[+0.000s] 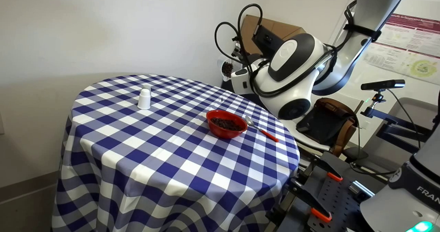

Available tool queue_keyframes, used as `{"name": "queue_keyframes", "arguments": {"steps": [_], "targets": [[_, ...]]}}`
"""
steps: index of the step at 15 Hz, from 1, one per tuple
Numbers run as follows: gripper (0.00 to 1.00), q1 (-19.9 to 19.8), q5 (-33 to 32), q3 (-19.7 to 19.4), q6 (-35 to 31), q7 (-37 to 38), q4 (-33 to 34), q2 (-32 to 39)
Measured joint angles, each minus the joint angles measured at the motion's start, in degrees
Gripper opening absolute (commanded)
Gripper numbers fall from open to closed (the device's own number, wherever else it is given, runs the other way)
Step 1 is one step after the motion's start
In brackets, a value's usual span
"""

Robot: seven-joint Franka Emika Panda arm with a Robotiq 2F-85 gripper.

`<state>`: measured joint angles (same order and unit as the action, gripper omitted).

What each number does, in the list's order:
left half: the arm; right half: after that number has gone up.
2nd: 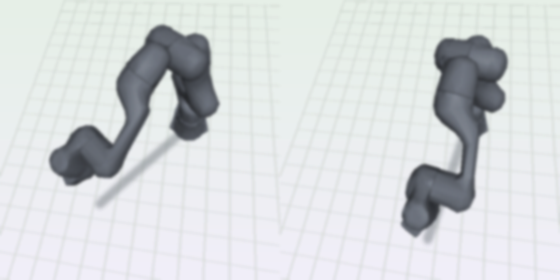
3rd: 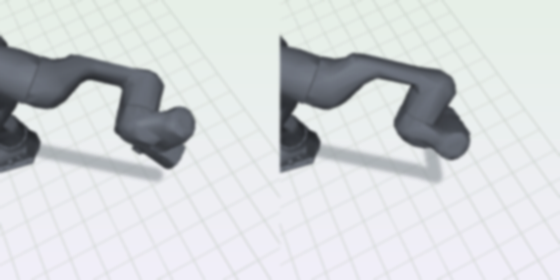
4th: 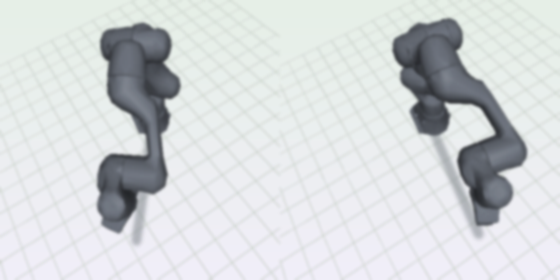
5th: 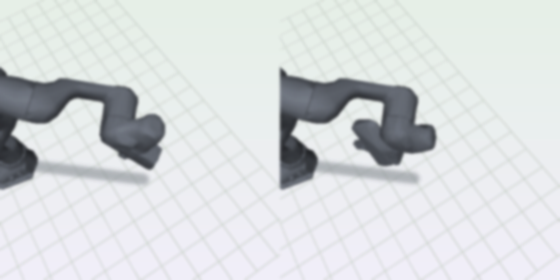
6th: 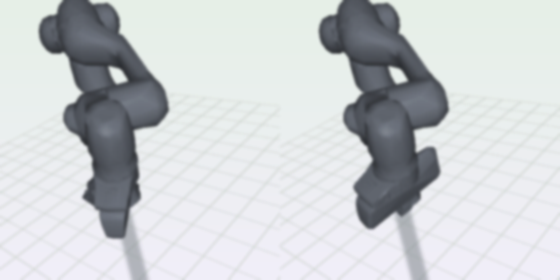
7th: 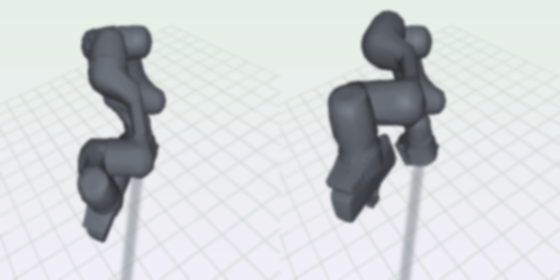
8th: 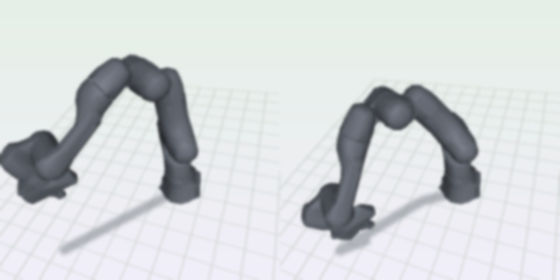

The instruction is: Pour the contents in the jug into the red bowl

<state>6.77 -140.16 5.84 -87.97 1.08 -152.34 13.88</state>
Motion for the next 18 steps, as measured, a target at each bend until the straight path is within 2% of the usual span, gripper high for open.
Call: {"name": "queue_keyframes", "arguments": {"steps": [8,18], "targets": [[0.07,-0.1,-3.6,-0.1,3.4,0.8,-2.1,0.0],[0.07,6.6,-3.4,-4.2,5.5,0.9,-5.1,0.1]]}}
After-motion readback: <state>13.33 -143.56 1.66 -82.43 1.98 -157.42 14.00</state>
